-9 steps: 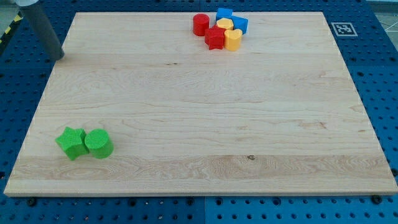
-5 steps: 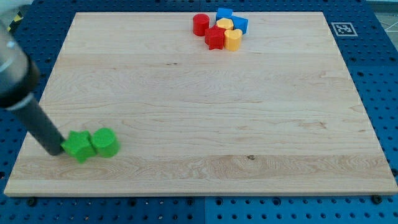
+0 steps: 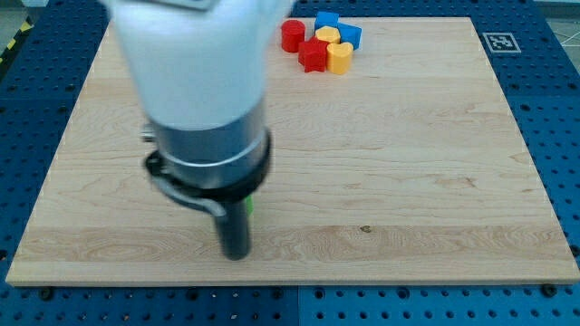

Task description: Push the green star towards the bottom right

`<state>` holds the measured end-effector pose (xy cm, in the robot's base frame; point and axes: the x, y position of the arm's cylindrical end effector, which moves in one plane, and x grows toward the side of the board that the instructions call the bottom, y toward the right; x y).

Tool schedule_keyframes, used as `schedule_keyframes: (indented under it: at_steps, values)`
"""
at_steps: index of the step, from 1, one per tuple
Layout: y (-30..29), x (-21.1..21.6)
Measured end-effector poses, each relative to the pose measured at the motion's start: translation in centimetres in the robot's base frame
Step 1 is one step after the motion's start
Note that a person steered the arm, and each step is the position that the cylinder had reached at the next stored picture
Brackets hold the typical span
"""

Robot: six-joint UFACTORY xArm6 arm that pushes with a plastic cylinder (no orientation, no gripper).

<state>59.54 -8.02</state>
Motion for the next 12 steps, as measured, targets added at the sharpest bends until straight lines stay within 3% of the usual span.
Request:
schedule_keyframes:
  at_steps: [1,2,4,6,8,10,11,12]
  values:
    - [-4.0,-2.7]
    - [-3.6,-4.8]
    - [8.4,-2.4]
    - [11.4,-1.9]
    - [22.1,-1.1]
    - [24.3,-0.7]
    - [28.8,-0.2]
    - [28.6,-0.3]
